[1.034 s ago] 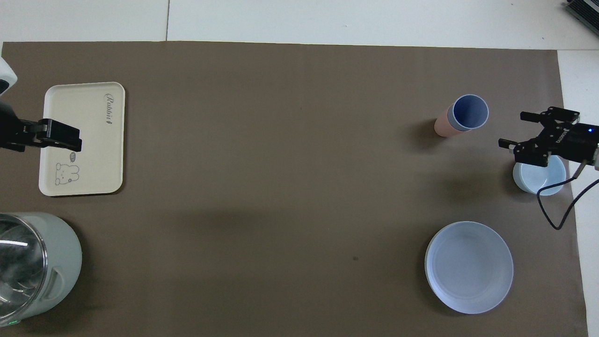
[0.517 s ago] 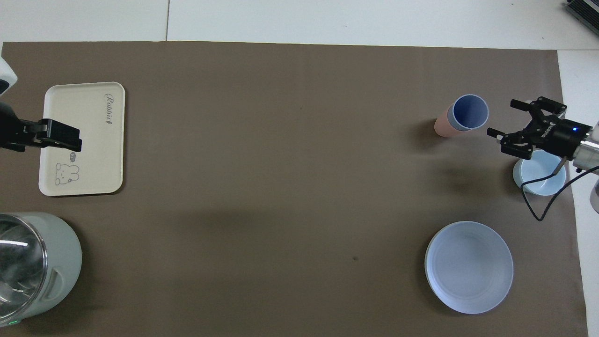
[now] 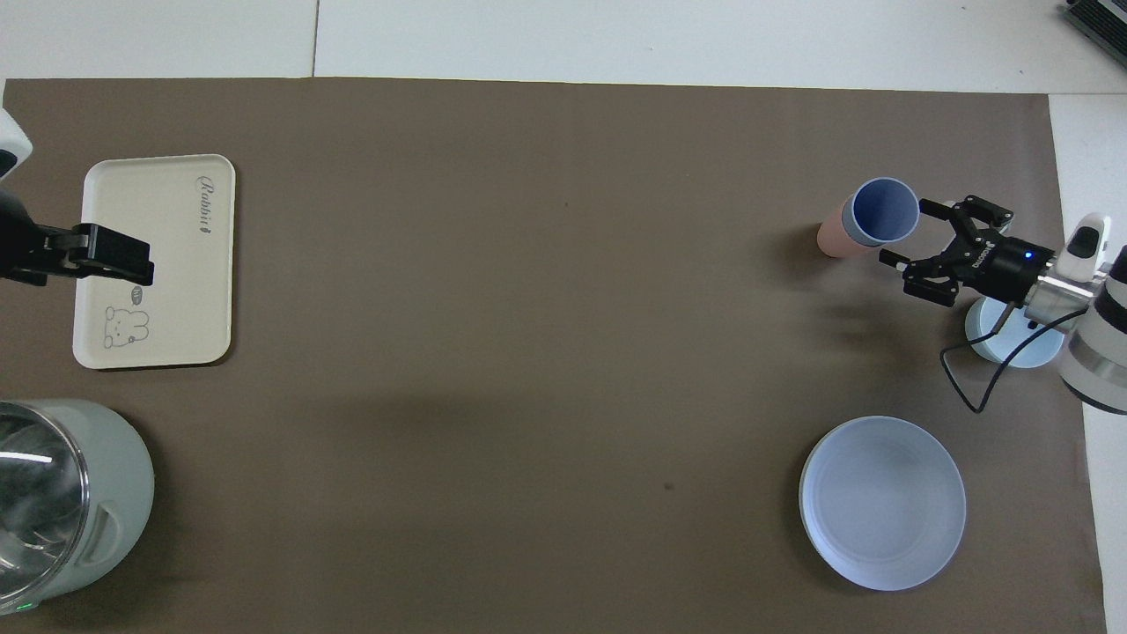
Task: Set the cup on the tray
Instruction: 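Move the right gripper to the pink-and-blue cup and close on its rim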
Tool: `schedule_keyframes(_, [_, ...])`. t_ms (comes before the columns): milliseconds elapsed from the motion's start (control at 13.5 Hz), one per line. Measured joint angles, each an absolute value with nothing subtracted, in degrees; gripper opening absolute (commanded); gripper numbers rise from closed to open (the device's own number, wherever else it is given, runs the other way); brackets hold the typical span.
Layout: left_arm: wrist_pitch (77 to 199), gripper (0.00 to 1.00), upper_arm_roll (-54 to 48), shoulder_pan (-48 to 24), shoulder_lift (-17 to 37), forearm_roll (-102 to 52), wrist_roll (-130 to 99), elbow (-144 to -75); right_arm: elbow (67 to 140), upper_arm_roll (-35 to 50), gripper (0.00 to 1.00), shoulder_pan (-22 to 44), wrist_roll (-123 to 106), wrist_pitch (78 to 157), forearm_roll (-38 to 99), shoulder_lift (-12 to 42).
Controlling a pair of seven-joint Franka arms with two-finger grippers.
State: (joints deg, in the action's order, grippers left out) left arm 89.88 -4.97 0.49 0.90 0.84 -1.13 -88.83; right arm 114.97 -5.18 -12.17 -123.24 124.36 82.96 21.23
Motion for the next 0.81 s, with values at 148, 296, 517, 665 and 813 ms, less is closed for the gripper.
schedule_keyframes(148, [89.9,1.00,-5.0,0.5,0.9,0.8,-1.1,-88.8,115.0,-5.0,1.00,-12.1,-125.3,124.0,85.0,21.9])
schedule_keyframes(296, [89.9,1.00,-5.0,0.5,0.9,0.8,-1.1,-88.8,115.0,-4.9,1.00,-11.8,-128.1,123.6,88.5,22.6])
schedule_keyframes(517, [89.9,1.00,-5.0,0.5,0.9,0.8,-1.1,-88.8,114.9,-4.9,1.00,-10.6,-128.9,123.5,91.5,23.1])
schedule_keyframes(665, [89.8,1.00,-5.0,0.5,0.9,0.8,-1.1,-88.8,114.8,-4.9,1.00,-9.9,-128.9,123.5,92.0,23.1])
schedule_keyframes(813, [89.8,1.00,-5.0,0.5,0.9,0.8,-1.1,-88.8,114.8,-4.9,1.00,-9.8,-128.9,123.5,92.3,23.1])
